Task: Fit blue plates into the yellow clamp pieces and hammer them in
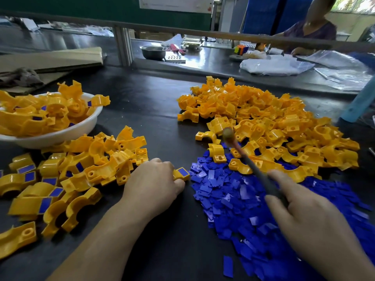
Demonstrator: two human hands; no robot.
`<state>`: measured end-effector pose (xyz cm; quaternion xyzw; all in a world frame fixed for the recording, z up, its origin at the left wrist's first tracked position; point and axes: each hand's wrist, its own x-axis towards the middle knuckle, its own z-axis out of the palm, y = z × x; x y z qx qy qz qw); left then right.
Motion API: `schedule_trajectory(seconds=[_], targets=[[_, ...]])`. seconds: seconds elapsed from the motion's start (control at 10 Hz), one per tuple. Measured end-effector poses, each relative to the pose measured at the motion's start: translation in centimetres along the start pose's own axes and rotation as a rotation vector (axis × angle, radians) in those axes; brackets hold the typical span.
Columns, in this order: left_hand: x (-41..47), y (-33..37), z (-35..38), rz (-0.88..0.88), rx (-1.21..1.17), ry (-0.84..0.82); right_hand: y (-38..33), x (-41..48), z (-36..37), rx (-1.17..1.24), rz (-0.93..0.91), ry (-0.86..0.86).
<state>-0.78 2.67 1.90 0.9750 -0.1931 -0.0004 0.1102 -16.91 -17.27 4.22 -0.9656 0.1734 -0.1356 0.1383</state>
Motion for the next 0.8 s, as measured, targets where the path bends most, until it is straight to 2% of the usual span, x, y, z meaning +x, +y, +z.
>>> schedule_trajectory(seconds=[0.1,0.2,0.3,0.4,0.5,0.6,0.7,0.8], targets=[[0.1,-0.2,-1.0,-0.132,-0.41,0.002,2.0,0.7,-0.2,-0.137,0.13,0.07],[0.4,-0.9,-2.4,-0.337,-1.227,0.121,3.8,1.1,-0.2,-0.188,0.241,0.065],[0.6,-2.5,-3.3,-0.251,-1.997,0.267,4.6,1.3,-0.2,-0.23,0.314,0.061],[1.5,-4.5,-3.1,-0.224,-2.395,0.406,4.9,1.3,-0.2,-0.27,0.34,0.053],[2.1,-4.8,-2.7,-0.286,-2.534,0.447,5.0,1.4,0.0,-0.311,0.359,0.019],[1.1,-3.1,-2.3,-0.249,-2.495,0.418,5.3,1.4,0.0,-0.336,0.366,0.003],[0.3,-1.5,-1.8,-0.281,-2.264,0.244,5.1,1.4,0.0,-0.305,0.316,0.101],[0.3,0.3,-0.6,-0.365,-1.894,0.142,3.3,1.2,0.1,-0.03,0.22,0.242]])
